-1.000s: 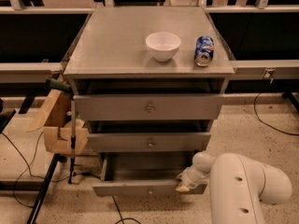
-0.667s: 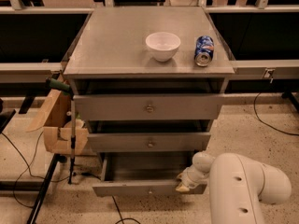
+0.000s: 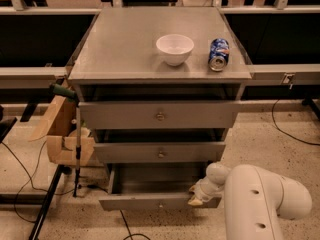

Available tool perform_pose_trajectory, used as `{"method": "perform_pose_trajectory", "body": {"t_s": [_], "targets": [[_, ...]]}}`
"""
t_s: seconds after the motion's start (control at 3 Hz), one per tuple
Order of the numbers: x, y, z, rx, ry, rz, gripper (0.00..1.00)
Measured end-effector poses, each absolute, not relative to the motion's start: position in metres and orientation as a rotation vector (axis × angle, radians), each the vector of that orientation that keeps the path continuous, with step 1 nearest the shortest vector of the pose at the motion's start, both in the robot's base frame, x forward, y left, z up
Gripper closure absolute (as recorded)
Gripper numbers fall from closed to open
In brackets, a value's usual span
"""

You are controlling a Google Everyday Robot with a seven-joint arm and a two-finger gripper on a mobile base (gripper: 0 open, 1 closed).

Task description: Open bottom drawer

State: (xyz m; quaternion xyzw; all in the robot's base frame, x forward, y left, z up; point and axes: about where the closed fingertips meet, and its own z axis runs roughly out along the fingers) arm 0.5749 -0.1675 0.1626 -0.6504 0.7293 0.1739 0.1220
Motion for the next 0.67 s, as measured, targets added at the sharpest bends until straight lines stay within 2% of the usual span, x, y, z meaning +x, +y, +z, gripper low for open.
{"method": "perform_pose_trajectory", "body": {"t_s": [0.33, 0.67], "targets": [[0.5775, -0.1682, 0.1631, -1.898, 2.129, 0.508, 0.84], [0.5798, -0.1692, 0.1638, -1.898, 2.129, 0.508, 0.6]]}}
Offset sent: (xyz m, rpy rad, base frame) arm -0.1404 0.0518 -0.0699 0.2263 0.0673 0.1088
